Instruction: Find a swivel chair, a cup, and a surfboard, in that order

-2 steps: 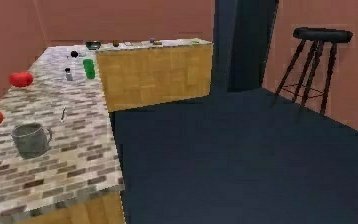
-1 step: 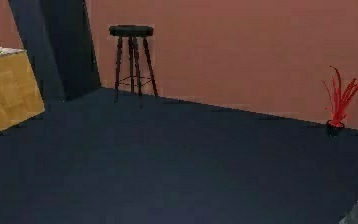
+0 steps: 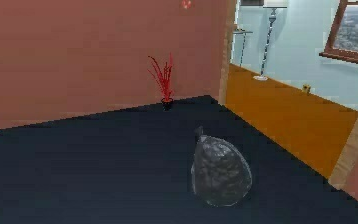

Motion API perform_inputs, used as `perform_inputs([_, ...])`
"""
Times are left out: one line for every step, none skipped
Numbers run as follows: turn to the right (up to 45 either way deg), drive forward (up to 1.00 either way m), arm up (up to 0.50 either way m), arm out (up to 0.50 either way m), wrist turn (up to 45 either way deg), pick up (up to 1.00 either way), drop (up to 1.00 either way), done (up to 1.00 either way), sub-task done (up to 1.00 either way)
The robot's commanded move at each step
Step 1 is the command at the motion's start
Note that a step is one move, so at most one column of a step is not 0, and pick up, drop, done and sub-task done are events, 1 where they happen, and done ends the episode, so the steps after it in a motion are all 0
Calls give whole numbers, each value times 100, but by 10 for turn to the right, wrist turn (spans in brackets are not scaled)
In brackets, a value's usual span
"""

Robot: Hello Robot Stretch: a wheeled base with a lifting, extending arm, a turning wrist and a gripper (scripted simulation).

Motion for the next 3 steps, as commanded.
perform_inputs([270, 0, 0, 0, 0, 0, 0, 0, 0])
perform_inputs([0, 15, 0, 0, 0, 0, 0, 0, 0])
perform_inputs([-450, 0, 0, 0, 0, 0, 0, 0, 0])
